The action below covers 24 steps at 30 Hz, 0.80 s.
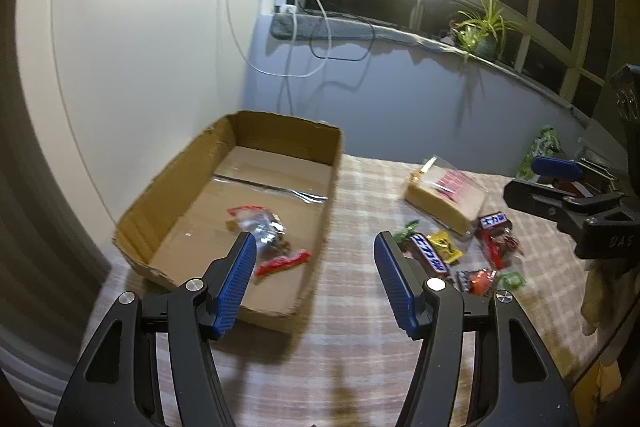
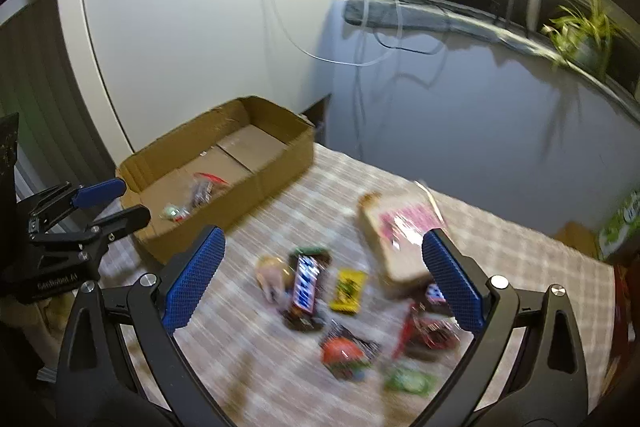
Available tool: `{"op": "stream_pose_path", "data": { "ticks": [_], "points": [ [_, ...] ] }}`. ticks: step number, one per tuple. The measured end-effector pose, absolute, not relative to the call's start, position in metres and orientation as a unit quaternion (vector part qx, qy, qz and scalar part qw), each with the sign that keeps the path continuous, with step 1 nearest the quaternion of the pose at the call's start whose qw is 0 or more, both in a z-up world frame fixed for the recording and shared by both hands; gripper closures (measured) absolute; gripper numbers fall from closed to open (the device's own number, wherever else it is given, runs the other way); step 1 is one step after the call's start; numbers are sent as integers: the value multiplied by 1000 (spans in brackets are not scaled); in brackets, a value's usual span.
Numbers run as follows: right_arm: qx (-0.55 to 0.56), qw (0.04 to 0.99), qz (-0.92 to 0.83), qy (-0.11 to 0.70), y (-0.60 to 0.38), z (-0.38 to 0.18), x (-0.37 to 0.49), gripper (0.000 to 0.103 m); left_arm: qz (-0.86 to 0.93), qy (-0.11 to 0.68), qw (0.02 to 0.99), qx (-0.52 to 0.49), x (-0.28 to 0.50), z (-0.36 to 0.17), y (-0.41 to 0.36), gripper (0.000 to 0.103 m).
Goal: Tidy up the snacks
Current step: 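Grasp the orange-wrapped candy with the left tool while the right tool grasps the green candy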
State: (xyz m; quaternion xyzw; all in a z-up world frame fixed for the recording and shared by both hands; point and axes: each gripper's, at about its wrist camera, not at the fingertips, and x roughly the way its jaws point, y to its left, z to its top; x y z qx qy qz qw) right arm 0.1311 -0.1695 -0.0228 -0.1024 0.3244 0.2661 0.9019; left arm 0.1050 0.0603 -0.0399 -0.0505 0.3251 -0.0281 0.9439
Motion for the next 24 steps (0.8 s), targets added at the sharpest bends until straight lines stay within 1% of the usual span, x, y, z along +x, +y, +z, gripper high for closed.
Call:
{"op": "stream_pose_path", "data": {
  "ticks": [11, 13, 14, 15, 17, 18, 20, 24],
  "points": [
    [-91, 898, 243, 356, -231, -45, 116, 2, -73, 357, 930, -39, 109, -63, 17, 42],
    [-90, 894, 246, 364, -238, -54, 111, 2, -78, 364, 927, -41, 110, -69, 11, 47],
    [-91, 893, 247, 366, -239, -57, 110, 3, -81, 369, 925, -42, 111, -72, 8, 52],
    [-93, 891, 250, 369, -240, -62, 108, 5, -85, 375, 922, -44, 113, -75, 5, 56],
    [-99, 887, 249, 377, -243, -74, 103, 11, -97, 385, 917, -43, 114, -81, -3, 58],
    [-103, 883, 247, 385, -245, -81, 101, 15, -103, 389, 915, -39, 114, -83, -8, 58],
    [-111, 880, 243, 394, -247, -93, 99, 18, -116, 395, 911, -28, 114, -86, -20, 58],
    [-126, 872, 233, 412, -257, -111, 101, 32, -137, 401, 905, -13, 115, -91, -43, 58]
  ]
}}
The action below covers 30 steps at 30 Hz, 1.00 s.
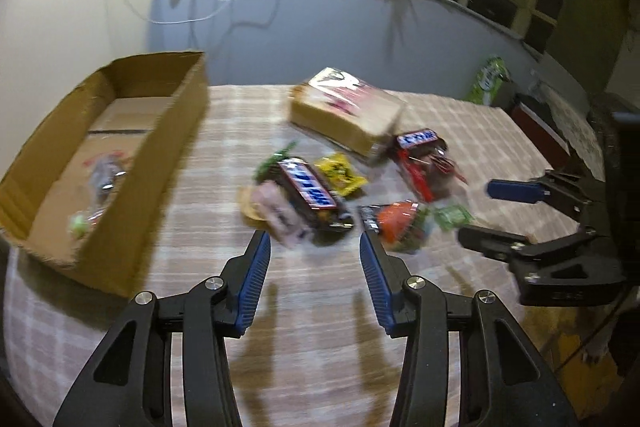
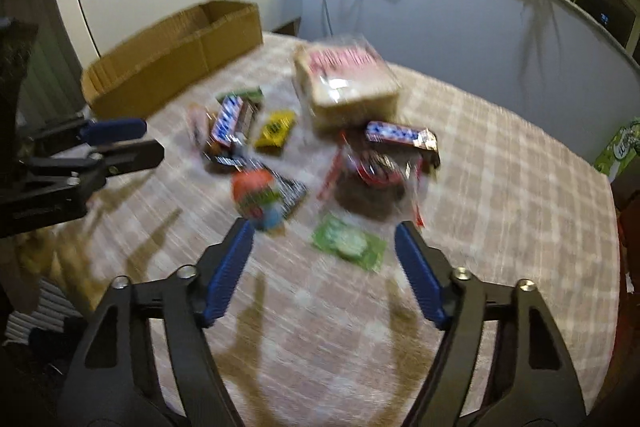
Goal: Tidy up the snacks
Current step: 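Grasp the orange-wrapped candy with the left tool while the right tool grasps the green candy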
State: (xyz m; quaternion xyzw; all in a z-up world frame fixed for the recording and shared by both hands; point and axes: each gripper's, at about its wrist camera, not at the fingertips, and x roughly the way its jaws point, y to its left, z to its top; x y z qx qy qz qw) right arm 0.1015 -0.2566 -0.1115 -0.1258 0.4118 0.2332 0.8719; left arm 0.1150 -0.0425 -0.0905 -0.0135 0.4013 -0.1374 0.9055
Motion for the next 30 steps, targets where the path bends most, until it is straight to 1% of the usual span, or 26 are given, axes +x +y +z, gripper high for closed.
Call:
{"op": "stream_pose_path", "data": {
  "ticks": [1, 2, 4, 7, 16, 23, 26, 28, 30],
  "points": [
    [-128, 869, 234, 416, -260, -116, 104, 37, -142, 403, 904, -10, 116, -92, -48, 58],
    [-131, 868, 233, 419, -262, -120, 107, 38, -146, 405, 903, -8, 117, -93, -54, 58],
    [-129, 865, 228, 429, -267, -126, 115, 46, -155, 408, 900, -4, 119, -97, -65, 58],
    [-125, 858, 239, 438, -270, -133, 123, 52, -169, 415, 894, 4, 123, -101, -79, 58],
    [-156, 844, 276, 432, -265, -139, 131, 52, -178, 418, 891, 16, 134, -106, -96, 58],
    [-154, 841, 294, 427, -267, -140, 134, 52, -192, 429, 882, 36, 141, -114, -114, 58],
    [-153, 841, 298, 425, -270, -140, 131, 58, -190, 435, 879, 39, 145, -119, -117, 58],
    [-151, 840, 302, 425, -271, -139, 130, 67, -189, 437, 879, 43, 146, -120, -119, 58],
    [-145, 839, 304, 427, -274, -138, 129, 73, -188, 438, 878, 51, 146, -121, -121, 58]
  ]
}}
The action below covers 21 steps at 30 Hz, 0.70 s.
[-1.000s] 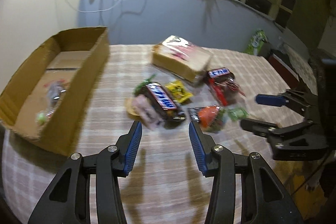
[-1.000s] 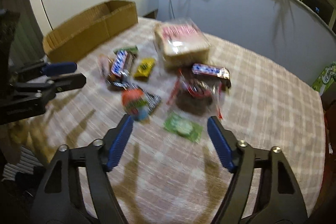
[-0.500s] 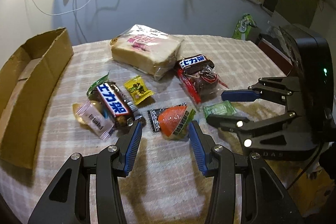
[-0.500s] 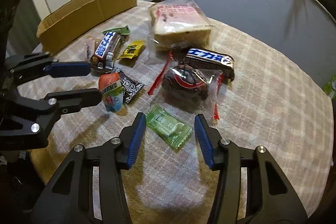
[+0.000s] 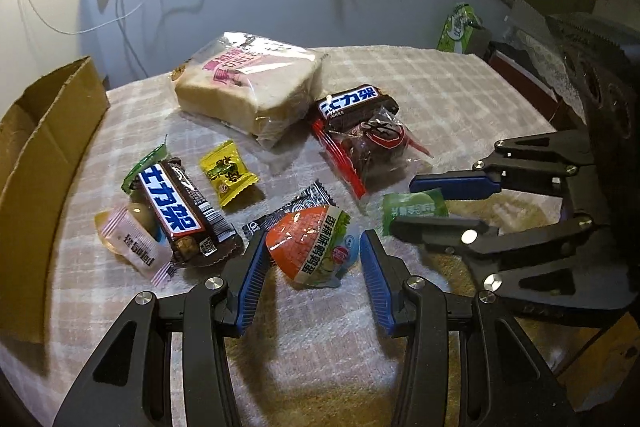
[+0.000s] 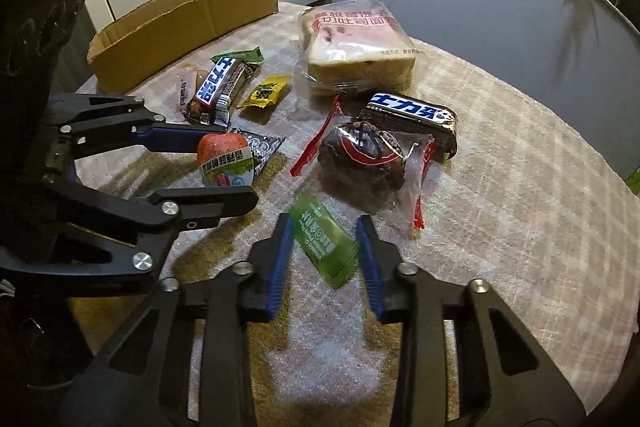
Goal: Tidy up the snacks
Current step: 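Grasp the orange-wrapped candy with the left tool while the right tool grasps the green candy, then carry both candies into the cardboard box and open both tools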
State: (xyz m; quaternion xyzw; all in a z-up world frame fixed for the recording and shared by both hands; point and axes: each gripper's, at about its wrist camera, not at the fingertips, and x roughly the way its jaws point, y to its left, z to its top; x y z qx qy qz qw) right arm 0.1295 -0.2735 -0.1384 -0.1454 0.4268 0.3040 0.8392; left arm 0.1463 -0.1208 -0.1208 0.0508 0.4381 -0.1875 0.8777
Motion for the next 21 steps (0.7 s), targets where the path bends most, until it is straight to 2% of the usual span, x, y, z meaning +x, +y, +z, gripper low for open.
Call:
{"op": "stream_pose_path", "data": {
  "ticks": [2, 4, 6, 8, 9, 21],
  "points": [
    [-142, 839, 304, 429, -275, -138, 130, 79, -186, 436, 879, 55, 145, -121, -122, 63],
    [-138, 839, 302, 431, -277, -138, 130, 91, -189, 435, 878, 56, 145, -122, -122, 64],
    [-138, 840, 299, 432, -277, -138, 129, 94, -190, 435, 879, 54, 145, -122, -121, 66],
    [-141, 840, 298, 431, -277, -138, 128, 95, -191, 434, 879, 52, 144, -121, -120, 68],
    [-140, 840, 297, 432, -276, -138, 127, 95, -191, 434, 879, 51, 144, -121, -119, 73],
    [-107, 845, 288, 437, -282, -135, 122, 97, -182, 423, 888, 18, 137, -112, -103, 79]
  ]
}}
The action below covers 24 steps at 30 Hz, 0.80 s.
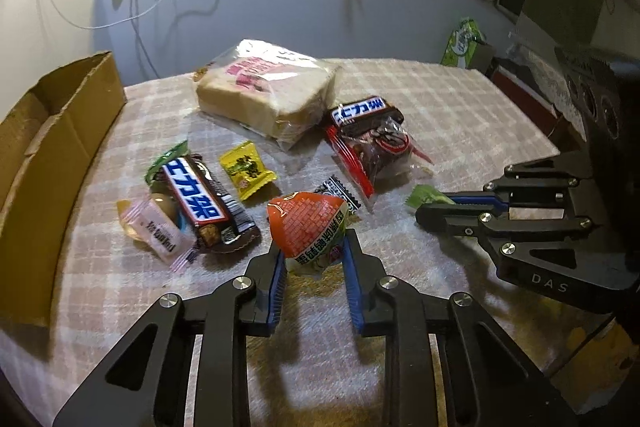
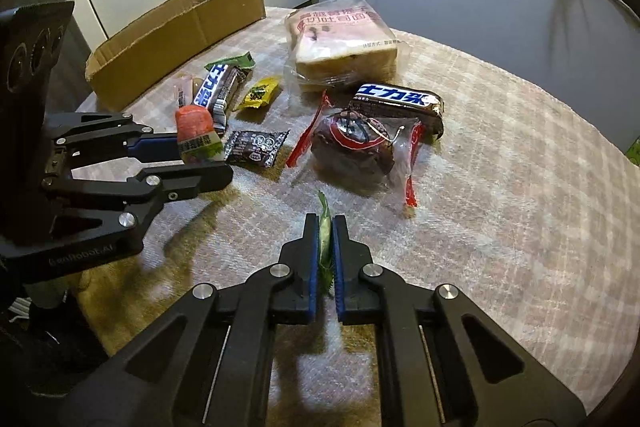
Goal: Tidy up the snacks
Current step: 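Carry both candies into the cardboard box and open both tools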
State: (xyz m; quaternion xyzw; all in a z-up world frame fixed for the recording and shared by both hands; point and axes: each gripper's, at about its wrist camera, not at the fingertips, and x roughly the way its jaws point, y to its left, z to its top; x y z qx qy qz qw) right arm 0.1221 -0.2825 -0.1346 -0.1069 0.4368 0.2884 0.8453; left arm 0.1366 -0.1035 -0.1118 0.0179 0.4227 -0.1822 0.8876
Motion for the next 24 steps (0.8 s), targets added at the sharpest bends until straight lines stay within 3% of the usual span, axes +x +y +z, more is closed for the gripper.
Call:
{"op": "stream_pose_path", "data": {
  "ticks": [24],
  "points": [
    [-92, 861, 346, 362, -201, -60, 136, 97, -82, 355, 931, -32, 127, -57, 14, 79]
  ]
}}
